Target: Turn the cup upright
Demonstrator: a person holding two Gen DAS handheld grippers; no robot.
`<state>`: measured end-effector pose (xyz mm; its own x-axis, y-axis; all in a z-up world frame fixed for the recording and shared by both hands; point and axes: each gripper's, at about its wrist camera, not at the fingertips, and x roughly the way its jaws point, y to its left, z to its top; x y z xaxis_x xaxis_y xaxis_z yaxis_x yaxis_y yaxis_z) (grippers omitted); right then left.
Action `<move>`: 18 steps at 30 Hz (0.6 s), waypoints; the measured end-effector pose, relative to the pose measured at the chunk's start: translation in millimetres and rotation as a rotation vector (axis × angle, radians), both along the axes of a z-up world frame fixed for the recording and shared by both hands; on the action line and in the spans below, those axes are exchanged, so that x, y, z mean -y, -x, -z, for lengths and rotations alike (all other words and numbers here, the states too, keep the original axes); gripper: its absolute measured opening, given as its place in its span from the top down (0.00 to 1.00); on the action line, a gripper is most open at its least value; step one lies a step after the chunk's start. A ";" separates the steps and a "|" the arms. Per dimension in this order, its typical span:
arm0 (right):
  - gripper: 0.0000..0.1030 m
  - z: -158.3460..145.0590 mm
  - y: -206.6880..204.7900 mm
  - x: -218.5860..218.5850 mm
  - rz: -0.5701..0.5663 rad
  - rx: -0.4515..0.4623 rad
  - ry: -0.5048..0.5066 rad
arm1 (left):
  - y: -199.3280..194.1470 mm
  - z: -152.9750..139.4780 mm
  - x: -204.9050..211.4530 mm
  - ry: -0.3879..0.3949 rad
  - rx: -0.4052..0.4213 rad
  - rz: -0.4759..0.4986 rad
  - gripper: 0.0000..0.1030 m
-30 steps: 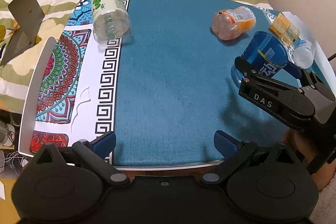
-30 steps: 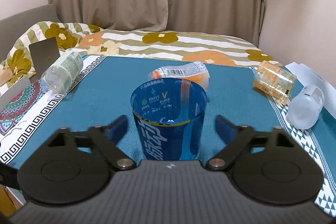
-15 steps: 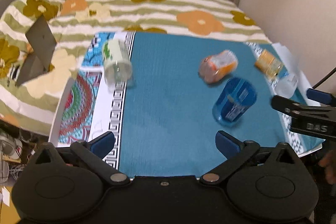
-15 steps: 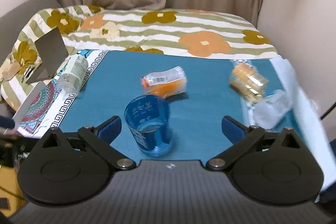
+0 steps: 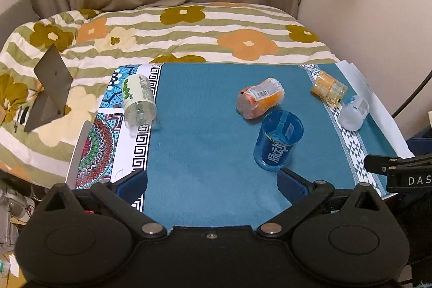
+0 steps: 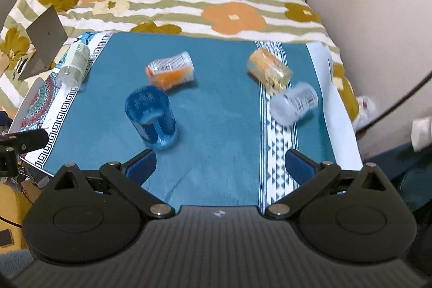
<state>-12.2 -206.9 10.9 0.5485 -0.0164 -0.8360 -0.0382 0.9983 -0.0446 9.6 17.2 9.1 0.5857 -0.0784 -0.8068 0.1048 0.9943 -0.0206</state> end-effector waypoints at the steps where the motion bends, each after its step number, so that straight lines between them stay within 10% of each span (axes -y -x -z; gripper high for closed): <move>1: 0.00 1.5 1.9 1.6 0.005 -0.006 -0.009 | 1.2 0.5 0.7 -0.003 0.001 -0.001 0.00; 18: 0.00 -0.2 2.0 9.3 0.019 -0.008 -0.029 | 6.0 -3.3 4.8 -0.032 0.020 -0.020 0.00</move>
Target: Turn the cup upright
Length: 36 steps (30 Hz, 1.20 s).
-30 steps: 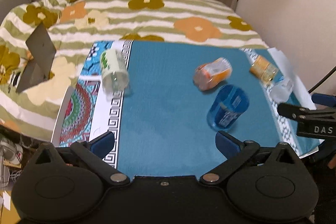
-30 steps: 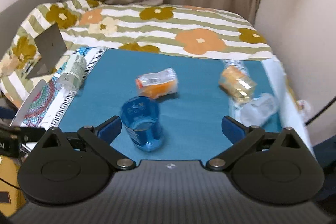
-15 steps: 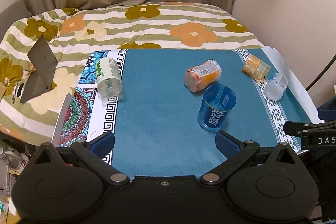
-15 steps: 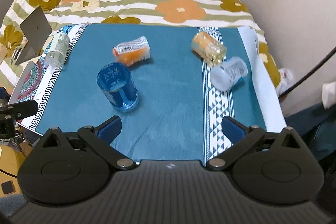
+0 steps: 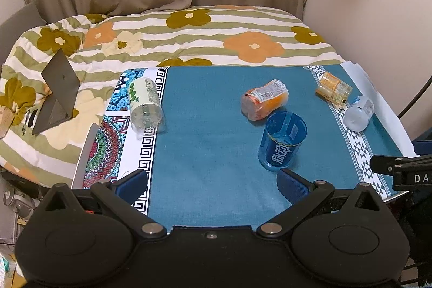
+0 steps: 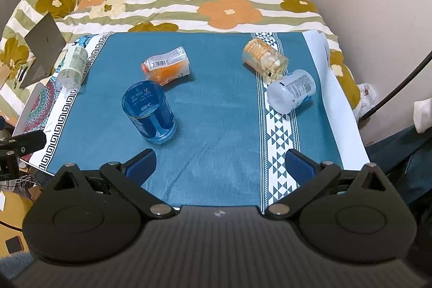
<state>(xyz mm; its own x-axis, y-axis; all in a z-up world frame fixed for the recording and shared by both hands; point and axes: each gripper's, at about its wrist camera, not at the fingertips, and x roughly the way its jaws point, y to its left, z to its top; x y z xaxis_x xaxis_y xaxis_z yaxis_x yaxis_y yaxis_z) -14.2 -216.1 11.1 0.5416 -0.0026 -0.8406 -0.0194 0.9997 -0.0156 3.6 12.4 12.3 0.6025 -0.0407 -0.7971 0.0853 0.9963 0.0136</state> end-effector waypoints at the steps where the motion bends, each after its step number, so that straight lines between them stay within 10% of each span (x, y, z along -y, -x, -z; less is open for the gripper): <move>1: 0.00 -0.2 -0.8 -0.4 -0.001 0.000 0.000 | -0.1 -0.1 0.5 0.000 -0.001 0.000 0.00; 36: 0.00 -1.8 -7.2 -3.1 0.000 -0.008 -0.001 | -8.1 0.4 -2.1 0.001 -0.007 -0.009 0.00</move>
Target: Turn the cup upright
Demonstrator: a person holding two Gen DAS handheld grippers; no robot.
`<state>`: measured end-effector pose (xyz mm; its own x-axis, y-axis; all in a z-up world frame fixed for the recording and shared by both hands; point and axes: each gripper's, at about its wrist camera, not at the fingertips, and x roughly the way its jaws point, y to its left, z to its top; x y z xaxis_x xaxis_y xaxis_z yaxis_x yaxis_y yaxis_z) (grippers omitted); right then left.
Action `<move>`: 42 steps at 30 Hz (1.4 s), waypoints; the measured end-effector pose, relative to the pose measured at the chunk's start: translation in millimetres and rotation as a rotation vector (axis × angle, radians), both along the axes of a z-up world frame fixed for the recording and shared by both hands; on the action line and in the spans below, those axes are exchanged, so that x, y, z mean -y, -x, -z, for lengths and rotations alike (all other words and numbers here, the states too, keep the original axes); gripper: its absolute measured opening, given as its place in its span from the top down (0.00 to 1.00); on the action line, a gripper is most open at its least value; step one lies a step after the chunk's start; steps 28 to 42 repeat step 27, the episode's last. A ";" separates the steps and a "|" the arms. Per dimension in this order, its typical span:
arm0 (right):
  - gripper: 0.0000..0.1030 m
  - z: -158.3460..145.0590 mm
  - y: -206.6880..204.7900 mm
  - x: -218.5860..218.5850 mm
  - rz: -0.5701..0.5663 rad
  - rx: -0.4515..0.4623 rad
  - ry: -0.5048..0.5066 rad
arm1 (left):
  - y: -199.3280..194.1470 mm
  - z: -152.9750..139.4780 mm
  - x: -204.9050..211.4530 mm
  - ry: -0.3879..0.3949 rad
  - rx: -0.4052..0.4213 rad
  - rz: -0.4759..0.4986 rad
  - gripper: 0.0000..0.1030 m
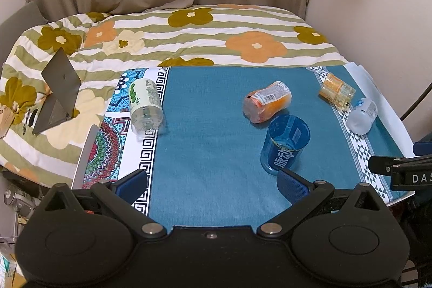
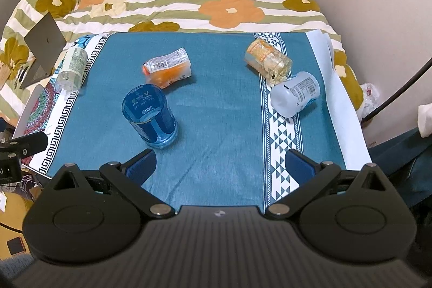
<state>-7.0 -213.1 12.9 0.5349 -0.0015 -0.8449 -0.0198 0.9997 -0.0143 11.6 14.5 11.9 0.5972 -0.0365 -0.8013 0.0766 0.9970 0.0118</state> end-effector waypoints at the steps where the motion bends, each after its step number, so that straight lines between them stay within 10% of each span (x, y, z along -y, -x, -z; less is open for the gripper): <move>1: 0.00 0.1 -0.6 -0.5 0.001 -0.002 -0.002 | -0.3 -0.1 -0.1 -0.001 0.001 -0.001 0.00; 42: 0.00 4.3 -3.9 1.4 -0.020 0.022 -0.021 | -2.3 1.0 -5.4 0.011 0.017 -0.051 0.00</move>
